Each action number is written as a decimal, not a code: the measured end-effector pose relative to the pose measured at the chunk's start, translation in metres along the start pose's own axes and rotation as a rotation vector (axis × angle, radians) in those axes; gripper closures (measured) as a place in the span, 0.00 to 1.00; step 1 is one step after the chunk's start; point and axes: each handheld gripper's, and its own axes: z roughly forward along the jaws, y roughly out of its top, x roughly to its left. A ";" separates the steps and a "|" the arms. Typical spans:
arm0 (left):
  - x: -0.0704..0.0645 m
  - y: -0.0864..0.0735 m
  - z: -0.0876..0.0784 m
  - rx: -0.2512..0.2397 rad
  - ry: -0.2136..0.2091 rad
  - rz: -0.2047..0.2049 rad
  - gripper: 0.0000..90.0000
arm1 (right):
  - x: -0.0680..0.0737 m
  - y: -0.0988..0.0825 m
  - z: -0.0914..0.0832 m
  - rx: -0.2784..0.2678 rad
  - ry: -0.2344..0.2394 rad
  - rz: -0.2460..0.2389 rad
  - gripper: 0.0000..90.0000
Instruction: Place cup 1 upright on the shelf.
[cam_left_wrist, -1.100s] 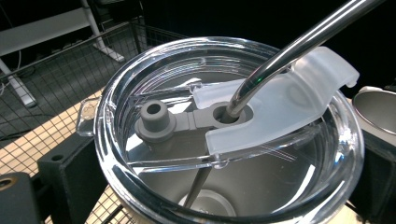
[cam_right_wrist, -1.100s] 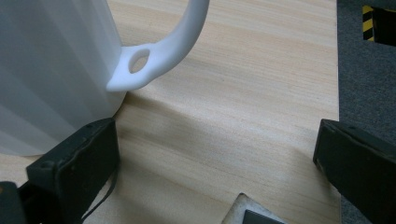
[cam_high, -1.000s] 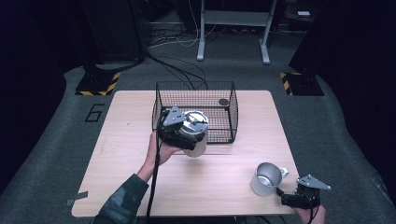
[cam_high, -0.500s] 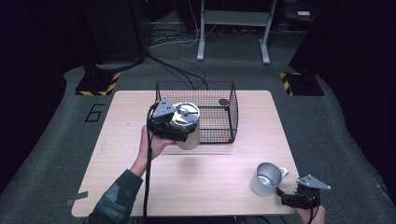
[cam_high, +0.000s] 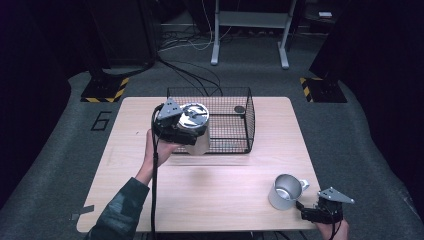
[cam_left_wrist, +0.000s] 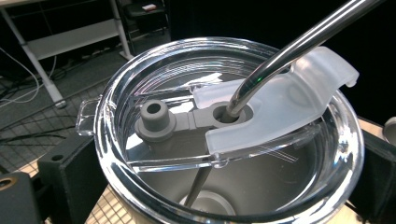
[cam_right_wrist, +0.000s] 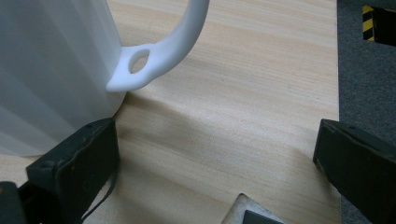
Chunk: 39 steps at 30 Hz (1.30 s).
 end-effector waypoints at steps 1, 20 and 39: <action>0.001 0.001 -0.001 -0.002 0.001 -0.004 0.04 | 0.000 0.000 0.000 0.000 -0.001 0.000 0.00; 0.024 0.013 0.000 -0.001 0.065 -0.023 0.04 | 0.000 0.000 0.000 0.000 0.000 -0.001 0.00; 0.043 0.022 0.015 0.039 0.092 -0.039 0.04 | 0.000 0.000 0.000 -0.003 -0.002 -0.003 0.00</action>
